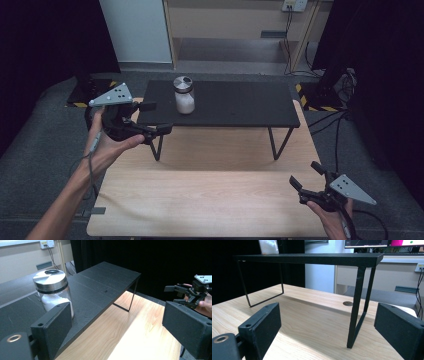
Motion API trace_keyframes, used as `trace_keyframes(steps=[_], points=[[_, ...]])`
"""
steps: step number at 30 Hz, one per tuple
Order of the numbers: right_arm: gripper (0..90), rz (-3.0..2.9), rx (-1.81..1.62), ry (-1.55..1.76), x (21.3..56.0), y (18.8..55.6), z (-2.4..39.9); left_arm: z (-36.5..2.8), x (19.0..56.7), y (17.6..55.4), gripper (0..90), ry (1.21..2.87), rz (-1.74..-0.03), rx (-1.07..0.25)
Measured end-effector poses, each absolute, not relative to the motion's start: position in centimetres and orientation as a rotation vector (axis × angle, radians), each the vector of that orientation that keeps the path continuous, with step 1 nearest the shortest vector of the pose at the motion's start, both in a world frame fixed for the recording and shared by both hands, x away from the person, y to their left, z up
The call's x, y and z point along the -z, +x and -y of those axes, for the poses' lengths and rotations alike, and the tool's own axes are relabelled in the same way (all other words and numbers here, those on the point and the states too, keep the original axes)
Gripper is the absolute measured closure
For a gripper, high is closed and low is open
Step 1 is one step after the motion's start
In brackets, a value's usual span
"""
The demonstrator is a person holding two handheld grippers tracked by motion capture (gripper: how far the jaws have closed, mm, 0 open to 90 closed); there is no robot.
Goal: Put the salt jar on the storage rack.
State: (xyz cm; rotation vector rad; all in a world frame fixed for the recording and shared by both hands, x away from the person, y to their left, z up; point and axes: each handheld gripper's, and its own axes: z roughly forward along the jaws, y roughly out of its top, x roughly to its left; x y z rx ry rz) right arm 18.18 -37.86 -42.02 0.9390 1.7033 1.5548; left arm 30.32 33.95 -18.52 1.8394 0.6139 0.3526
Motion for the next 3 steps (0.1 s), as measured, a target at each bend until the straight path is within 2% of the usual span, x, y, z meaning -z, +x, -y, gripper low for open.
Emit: trace_keyframes(steps=[3], points=[[7.0,-1.704,-1.555,0.936,42.01,18.18,37.84,-33.87,18.51,30.43,8.0,1.836,-0.614,-0.352]])
